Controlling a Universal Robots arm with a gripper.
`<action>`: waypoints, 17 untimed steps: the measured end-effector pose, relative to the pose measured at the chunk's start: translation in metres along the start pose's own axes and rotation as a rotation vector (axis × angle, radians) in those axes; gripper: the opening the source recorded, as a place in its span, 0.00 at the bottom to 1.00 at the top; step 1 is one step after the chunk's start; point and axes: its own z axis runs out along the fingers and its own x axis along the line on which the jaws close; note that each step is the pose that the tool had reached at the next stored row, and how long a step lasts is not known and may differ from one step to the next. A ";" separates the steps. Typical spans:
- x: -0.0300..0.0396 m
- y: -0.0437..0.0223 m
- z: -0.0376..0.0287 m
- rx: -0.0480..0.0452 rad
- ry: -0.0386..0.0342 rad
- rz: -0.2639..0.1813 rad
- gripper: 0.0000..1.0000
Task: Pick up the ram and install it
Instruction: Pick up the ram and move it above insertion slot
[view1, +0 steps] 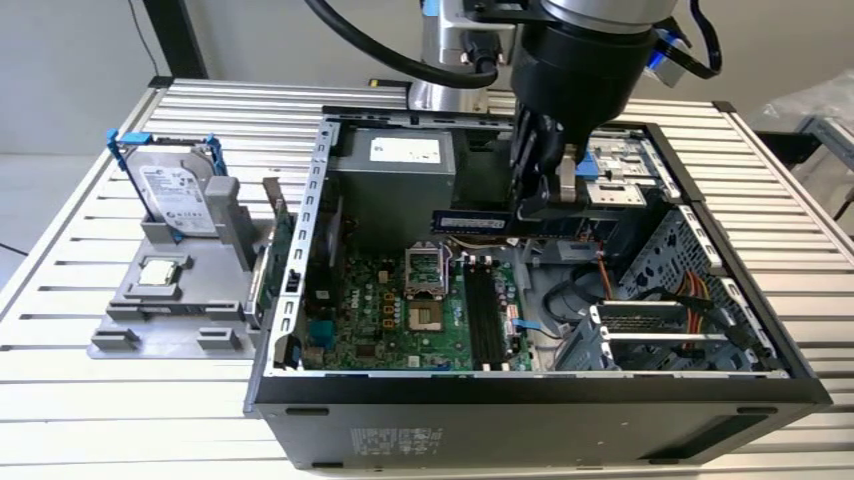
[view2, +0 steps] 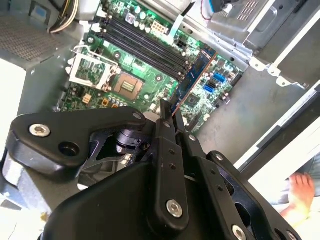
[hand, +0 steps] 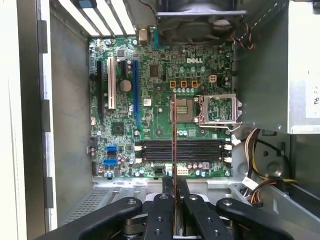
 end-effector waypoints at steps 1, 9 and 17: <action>-0.0002 -0.0004 0.0000 -0.0003 -0.0002 0.009 0.00; -0.0054 -0.0047 0.0000 -0.0014 -0.0010 0.052 0.00; -0.0142 -0.0133 -0.0004 -0.0013 -0.0009 0.047 0.00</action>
